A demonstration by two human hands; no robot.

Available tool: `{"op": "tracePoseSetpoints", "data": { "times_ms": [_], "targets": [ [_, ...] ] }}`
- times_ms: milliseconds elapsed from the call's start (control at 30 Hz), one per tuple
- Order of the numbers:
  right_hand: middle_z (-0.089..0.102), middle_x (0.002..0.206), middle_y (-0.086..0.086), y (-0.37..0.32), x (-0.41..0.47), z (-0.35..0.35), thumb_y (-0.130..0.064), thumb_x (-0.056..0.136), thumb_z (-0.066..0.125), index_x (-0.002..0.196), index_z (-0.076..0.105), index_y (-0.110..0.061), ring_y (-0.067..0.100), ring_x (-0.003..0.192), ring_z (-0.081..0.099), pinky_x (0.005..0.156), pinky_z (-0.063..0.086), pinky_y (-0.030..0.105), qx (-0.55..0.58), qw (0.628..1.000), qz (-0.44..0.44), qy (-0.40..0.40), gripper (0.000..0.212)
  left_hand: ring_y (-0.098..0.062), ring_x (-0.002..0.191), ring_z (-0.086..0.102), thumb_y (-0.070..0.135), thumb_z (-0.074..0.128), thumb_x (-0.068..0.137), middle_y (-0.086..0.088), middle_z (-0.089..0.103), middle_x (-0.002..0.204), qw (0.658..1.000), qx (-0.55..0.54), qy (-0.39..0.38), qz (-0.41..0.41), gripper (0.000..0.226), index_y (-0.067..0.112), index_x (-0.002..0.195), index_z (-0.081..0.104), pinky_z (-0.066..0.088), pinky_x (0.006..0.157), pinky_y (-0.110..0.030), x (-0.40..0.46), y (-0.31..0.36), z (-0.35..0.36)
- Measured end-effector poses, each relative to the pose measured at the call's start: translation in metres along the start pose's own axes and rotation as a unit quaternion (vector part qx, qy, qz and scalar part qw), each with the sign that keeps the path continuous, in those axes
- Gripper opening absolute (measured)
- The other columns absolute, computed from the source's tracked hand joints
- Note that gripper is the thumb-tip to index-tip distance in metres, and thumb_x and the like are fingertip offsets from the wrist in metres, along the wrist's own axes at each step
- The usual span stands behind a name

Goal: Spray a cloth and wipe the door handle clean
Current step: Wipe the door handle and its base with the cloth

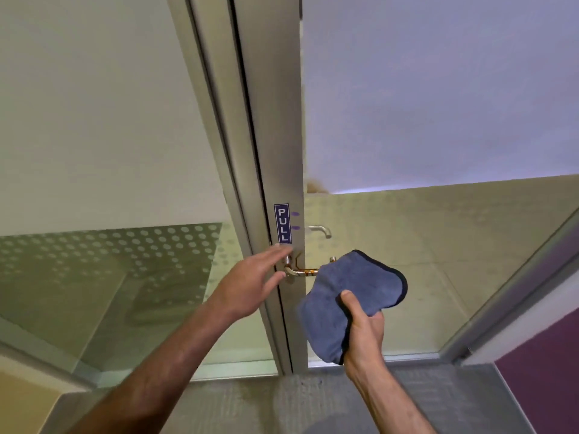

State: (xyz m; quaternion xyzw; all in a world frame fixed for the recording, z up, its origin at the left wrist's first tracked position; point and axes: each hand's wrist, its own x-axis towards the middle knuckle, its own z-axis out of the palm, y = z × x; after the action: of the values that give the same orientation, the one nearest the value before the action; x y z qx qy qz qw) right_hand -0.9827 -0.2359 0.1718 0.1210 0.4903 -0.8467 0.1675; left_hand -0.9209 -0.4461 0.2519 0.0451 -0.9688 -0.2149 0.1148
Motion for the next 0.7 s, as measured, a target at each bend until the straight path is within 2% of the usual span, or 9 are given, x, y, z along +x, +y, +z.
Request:
{"op": "tracePoseSetpoints", "data": {
  "times_ms": [67,133,267,367,467,533,567,633,700],
  "targets": [
    [0.08,0.107,0.012,0.005,0.01,0.015,-0.009,0.09,0.073,0.117,0.068,-0.004,0.031,0.099,0.077,0.083,0.06,0.041,0.007,1.0,-0.022,0.019,0.027,-0.013,0.158,0.03,0.027,0.058,0.105,0.0,0.042,0.167,0.99,0.109,-0.038,0.081,0.06,0.019,0.161,0.04,0.021,0.129,-0.029,0.028,-0.012,-0.015],
    [0.081,0.105,0.007,0.013,0.019,0.031,-0.009,0.089,0.076,0.113,0.068,-0.009,0.027,0.1,0.077,0.083,0.059,0.039,0.014,0.997,-0.062,0.041,0.025,-0.025,0.159,0.032,0.027,0.059,0.103,-0.005,0.042,0.168,0.958,0.232,-0.052,0.16,0.06,0.015,0.159,0.041,0.024,0.129,-0.041,0.055,-0.023,-0.03],
    [0.077,0.109,-0.001,0.032,0.026,0.071,-0.036,0.076,0.078,0.115,0.061,-0.017,0.011,0.097,0.076,0.077,0.06,0.028,0.071,0.983,-0.118,0.12,0.047,-0.03,0.147,0.052,0.016,0.074,0.09,-0.01,0.057,0.156,0.866,0.398,-0.033,0.302,0.06,0.012,0.148,0.059,0.04,0.12,-0.049,0.101,-0.042,-0.057],
    [0.072,0.111,-0.003,0.047,0.028,0.1,-0.04,0.072,0.075,0.116,0.058,-0.017,0.009,0.1,0.073,0.071,0.059,0.017,0.082,0.968,-0.166,0.167,0.053,-0.027,0.149,0.05,0.015,0.069,0.093,-0.01,0.054,0.159,0.789,0.476,0.017,0.388,0.058,0.012,0.149,0.058,0.034,0.125,-0.048,0.129,-0.056,-0.072],
    [0.067,0.121,-0.01,0.059,0.032,0.125,-0.037,0.072,0.08,0.128,0.054,-0.028,0.0,0.108,0.068,0.086,0.058,0.017,0.066,0.952,-0.219,0.203,0.062,-0.028,0.157,0.036,0.019,0.058,0.098,-0.012,0.039,0.168,0.745,0.524,0.038,0.411,0.063,0.01,0.159,0.041,0.011,0.128,-0.048,0.151,-0.061,-0.092],
    [0.063,0.124,-0.016,0.063,0.04,0.143,-0.014,0.083,0.08,0.126,0.05,-0.039,-0.007,0.109,0.066,0.091,0.055,0.015,0.087,0.94,-0.252,0.211,0.059,-0.027,0.162,0.022,0.024,0.047,0.103,-0.012,0.022,0.174,0.722,0.556,0.025,0.411,0.069,0.008,0.165,0.022,0.0,0.129,-0.049,0.159,-0.06,-0.1],
    [0.063,0.124,-0.015,0.066,0.046,0.152,-0.003,0.087,0.076,0.126,0.049,-0.039,-0.009,0.108,0.066,0.09,0.055,0.014,0.105,0.934,-0.266,0.214,0.06,-0.027,0.164,0.013,0.027,0.04,0.105,-0.012,0.011,0.176,0.71,0.571,0.012,0.412,0.071,0.008,0.166,0.009,-0.005,0.13,-0.049,0.161,-0.06,-0.1],
    [0.062,0.122,-0.013,0.066,0.059,0.172,0.005,0.089,0.071,0.123,0.049,-0.035,-0.011,0.106,0.066,0.087,0.053,0.011,0.115,0.92,-0.296,0.231,0.057,-0.027,0.164,-0.002,0.032,0.03,0.105,-0.013,-0.008,0.176,0.694,0.592,-0.006,0.409,0.075,0.007,0.163,-0.012,-0.01,0.128,-0.048,0.163,-0.061,-0.097],
    [0.063,0.121,-0.008,0.065,0.072,0.19,0.0,0.089,0.071,0.122,0.049,-0.03,-0.001,0.111,0.067,0.094,0.057,0.023,0.082,0.909,-0.335,0.236,0.049,-0.027,0.164,-0.008,0.038,0.026,0.104,-0.013,-0.016,0.175,0.698,0.594,-0.004,0.399,0.079,0.006,0.162,-0.018,-0.014,0.126,-0.047,0.163,-0.06,-0.095]
  ]
}}
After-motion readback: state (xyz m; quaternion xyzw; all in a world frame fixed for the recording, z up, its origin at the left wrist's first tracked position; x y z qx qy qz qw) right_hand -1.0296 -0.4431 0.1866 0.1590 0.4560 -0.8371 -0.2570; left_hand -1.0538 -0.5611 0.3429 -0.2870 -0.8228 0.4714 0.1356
